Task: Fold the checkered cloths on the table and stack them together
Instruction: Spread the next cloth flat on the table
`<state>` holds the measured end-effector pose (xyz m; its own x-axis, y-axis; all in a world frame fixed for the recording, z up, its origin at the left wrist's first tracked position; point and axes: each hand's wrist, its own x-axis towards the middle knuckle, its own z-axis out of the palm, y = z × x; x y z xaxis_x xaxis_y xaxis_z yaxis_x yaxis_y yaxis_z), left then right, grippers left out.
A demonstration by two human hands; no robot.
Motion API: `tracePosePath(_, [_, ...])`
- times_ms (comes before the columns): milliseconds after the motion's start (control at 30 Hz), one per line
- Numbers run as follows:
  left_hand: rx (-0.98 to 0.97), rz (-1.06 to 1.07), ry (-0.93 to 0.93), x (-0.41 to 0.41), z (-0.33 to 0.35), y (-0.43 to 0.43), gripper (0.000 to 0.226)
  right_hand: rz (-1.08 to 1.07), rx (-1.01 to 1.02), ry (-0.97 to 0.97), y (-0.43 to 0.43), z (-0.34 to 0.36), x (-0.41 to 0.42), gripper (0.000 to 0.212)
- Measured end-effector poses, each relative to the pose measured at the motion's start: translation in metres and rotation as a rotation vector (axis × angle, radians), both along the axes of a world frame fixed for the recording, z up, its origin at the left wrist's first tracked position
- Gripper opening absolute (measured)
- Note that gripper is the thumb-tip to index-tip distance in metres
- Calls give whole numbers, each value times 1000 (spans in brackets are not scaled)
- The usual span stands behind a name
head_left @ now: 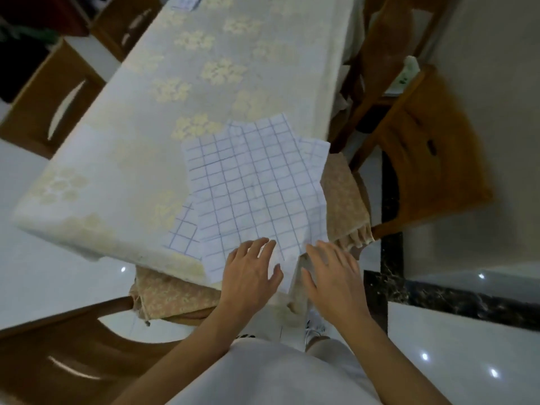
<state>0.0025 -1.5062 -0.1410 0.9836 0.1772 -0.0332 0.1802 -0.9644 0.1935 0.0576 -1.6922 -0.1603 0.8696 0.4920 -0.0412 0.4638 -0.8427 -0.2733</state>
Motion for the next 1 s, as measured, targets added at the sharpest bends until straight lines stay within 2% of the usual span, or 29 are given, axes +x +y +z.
tracePosePath(133, [23,111,33,20,-1,-1,46,139,33,-6,1,1,51,48])
tracePosePath(367, [66,59,-48,24,-8,7,43,392,59,-17,22,-10,105,41])
tracePosePath(433, [67,28,-61,22,-13,8,42,450,62,-33,28,-15,109,39])
tracePosePath(600, [49,8,-69,14,-38,18,46,567,52,-58,37,-37,114,49])
tracePosePath(733, [15,-30,-33,0,-68,21,53,673,35,-107,36,-62,112,44])
tracePosePath(1000, [17,-71,-89,-9,-99,27,47,786,-24,-50,39,-93,95,63])
